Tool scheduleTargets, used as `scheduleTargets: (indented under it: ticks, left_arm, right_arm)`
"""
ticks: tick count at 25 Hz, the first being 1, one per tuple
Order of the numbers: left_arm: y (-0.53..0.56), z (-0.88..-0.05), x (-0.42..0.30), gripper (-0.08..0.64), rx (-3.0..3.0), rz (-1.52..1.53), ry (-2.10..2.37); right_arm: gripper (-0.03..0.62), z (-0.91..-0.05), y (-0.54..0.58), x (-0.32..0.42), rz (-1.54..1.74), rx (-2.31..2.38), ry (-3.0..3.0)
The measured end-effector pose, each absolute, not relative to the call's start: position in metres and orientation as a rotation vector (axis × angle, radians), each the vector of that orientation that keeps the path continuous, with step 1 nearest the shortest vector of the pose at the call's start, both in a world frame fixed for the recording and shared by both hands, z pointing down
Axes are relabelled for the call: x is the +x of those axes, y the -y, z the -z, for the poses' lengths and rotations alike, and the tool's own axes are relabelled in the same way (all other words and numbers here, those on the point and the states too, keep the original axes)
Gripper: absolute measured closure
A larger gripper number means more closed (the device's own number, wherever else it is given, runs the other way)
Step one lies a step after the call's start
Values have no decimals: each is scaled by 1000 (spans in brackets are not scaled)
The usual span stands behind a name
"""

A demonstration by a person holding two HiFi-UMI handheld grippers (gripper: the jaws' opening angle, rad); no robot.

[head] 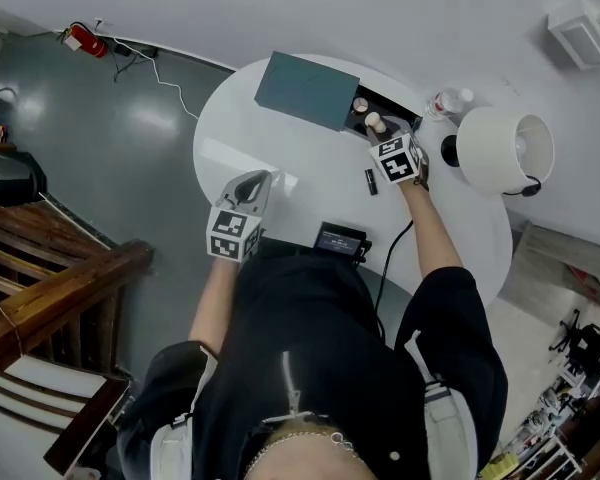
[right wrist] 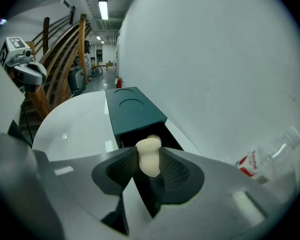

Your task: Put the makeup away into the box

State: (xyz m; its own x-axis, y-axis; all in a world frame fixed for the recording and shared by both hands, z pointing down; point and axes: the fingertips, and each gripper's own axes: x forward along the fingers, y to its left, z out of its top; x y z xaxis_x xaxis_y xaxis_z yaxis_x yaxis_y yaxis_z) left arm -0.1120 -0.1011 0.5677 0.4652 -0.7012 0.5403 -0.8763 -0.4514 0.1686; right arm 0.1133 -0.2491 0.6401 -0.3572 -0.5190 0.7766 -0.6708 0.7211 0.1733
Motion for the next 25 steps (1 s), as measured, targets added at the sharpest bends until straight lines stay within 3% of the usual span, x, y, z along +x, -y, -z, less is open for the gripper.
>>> scheduleTargets:
  ticks: [25]
  left_arm:
    - [103,-578,-142,546,2196,-546,1378]
  right_arm:
    - [426,-693,272,77,-345,702,2014]
